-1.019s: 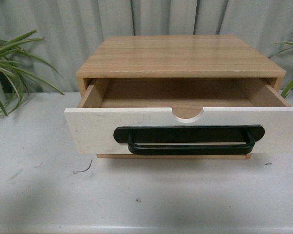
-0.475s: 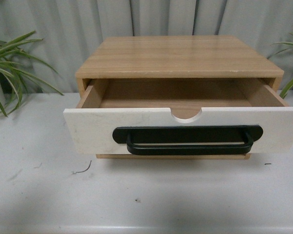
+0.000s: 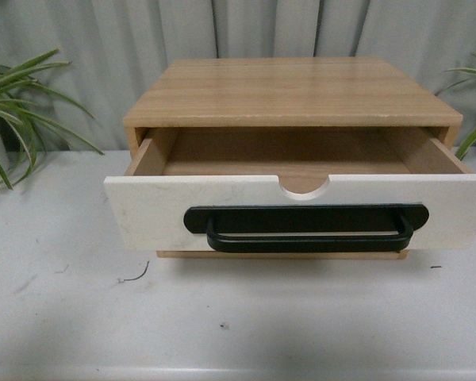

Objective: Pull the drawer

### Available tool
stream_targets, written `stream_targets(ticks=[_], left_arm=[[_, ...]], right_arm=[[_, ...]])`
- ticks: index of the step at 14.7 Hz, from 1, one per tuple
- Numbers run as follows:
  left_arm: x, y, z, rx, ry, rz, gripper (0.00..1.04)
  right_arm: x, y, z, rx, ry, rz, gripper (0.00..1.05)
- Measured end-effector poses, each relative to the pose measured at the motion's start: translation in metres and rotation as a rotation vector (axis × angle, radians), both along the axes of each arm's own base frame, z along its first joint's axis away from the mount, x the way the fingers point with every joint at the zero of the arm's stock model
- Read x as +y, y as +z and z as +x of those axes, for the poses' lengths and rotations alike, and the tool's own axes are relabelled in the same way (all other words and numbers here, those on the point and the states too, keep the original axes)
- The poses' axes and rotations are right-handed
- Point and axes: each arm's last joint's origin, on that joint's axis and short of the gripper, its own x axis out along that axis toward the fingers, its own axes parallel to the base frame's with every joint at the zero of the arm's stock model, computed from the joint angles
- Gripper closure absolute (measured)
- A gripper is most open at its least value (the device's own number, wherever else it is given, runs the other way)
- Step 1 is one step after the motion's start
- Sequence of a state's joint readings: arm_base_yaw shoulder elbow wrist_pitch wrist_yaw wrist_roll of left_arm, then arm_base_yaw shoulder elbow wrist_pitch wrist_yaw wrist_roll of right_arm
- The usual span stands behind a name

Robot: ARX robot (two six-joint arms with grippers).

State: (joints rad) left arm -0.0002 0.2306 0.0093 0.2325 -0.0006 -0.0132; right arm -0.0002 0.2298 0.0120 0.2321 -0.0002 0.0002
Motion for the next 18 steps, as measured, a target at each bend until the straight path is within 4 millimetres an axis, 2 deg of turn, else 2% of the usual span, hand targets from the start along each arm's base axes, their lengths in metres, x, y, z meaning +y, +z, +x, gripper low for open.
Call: stream_targets(ticks=[4,5,6,9,10,11,12,13,14,18], left_arm=[[0.0,-0.001,-0.005,0.008,0.0,0.0,1.03],[0.0,-0.007,-0.011,0.057,-0.001,0.0,1.03],[0.0,-0.001,-0.014,-0.006,-0.001,0.001,1.03],[0.0,-0.004,-0.014,0.015,0.0,0.002,1.03],[0.0,-0.004,-0.014,0.014,0.0,0.002,1.03],[0.0,-0.004,-0.014,0.014,0.0,0.002,0.85],[0.0,-0.004,-0.014,0.014,0.0,0.002,0.5],[0.0,-0.004,-0.014,0.014,0.0,0.002,0.36],[0.0,-0.004,-0.014,0.014,0.0,0.002,0.27],[0.0,-0.004,-0.014,0.014,0.0,0.002,0.09]], right_arm=[[0.0,-0.002,-0.005,0.013,0.0,0.0,1.03],[0.0,-0.007,-0.012,0.054,0.001,0.0,1.03],[0.0,-0.001,-0.015,-0.014,0.0,0.0,1.03],[0.0,-0.004,-0.015,0.01,0.0,0.0,1.03],[0.0,-0.003,-0.015,0.009,0.0,-0.001,0.97],[0.0,-0.003,-0.015,0.009,0.0,-0.001,0.6],[0.0,-0.003,-0.015,0.009,0.0,0.0,0.25],[0.0,-0.003,-0.015,0.009,0.0,-0.001,0.11],[0.0,-0.003,-0.015,0.009,0.0,0.0,0.04],[0.0,-0.003,-0.015,0.009,0.0,0.0,0.07]])
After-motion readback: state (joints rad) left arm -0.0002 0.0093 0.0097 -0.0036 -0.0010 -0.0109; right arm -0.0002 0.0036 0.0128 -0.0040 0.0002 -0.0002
